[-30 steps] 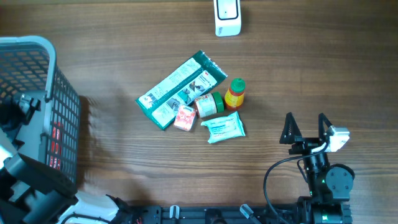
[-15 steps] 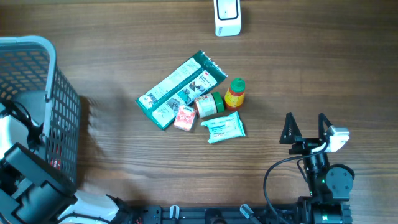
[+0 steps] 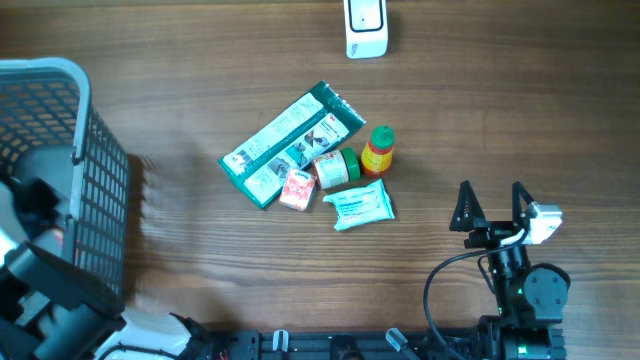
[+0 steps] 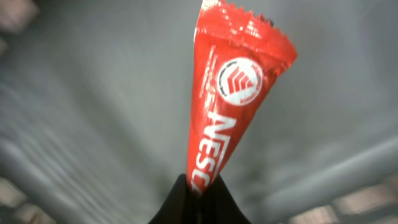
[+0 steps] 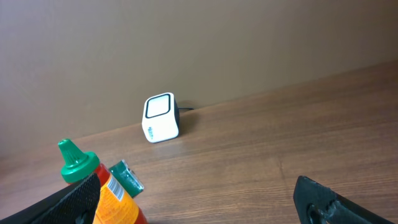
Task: Scan the item barcode
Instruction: 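Reach left gripper into basket and grasp red Nescafe sachet, then lay red Nescafe sachet on table near gloves pack with left gripper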
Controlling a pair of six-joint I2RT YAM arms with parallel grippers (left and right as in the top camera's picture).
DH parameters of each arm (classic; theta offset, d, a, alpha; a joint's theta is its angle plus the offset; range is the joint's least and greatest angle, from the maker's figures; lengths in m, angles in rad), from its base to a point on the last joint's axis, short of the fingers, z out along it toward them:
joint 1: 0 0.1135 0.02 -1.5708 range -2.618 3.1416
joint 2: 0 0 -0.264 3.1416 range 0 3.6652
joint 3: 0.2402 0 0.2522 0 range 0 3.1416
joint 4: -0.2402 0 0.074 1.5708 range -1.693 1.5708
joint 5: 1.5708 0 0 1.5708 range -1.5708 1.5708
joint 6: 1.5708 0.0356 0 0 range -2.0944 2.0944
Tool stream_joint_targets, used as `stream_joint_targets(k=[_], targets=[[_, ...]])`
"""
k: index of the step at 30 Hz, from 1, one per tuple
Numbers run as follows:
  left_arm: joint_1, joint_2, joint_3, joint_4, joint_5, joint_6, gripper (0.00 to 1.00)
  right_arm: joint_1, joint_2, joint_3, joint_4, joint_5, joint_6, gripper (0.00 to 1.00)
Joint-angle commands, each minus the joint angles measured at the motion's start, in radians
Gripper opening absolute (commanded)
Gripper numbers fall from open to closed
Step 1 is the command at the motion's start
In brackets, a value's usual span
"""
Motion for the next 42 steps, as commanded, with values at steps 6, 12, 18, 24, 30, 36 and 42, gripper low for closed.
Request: stream_joint_targets(k=[6,12,18,24,30,36,42], targets=[[-0.043,-0.308,0.472,-0.029,0.333,-0.004,0.04,0.002,-0.007,-0.001,0.006,0.0,-0.011,1.0],[-0.465,-0.475,0.472,-0.083,0.686,0.048,0.04,0.002,-0.007,-0.001,0.006,0.0,-0.011,1.0],[-0.966,-0.426,0.323,-0.148,0.583,0.169,0.04,0.002,-0.007,-0.001,0.006,0.0,-0.011,1.0],[-1.099,-0.321,0.042,-0.006,0.474,0.106,0.04,0.002,-0.007,-0.001,0.006,0.0,-0.011,1.0],[-1.112,-0.162,-0.239,0.272,0.422,-0.05,0.04,0.002,-0.007,-0.001,0.006,0.0,-0.011,1.0],[-1.12,-0.035,-0.28,0.326,0.422,-0.079,0.06,0.002,-0.007,-0.001,0.006,0.0,-0.011,1.0],[-1.119,-0.036,-0.279,0.324,0.422,-0.074,1.0,0.002,-0.007,-0.001,0.006,0.0,-0.011,1.0]])
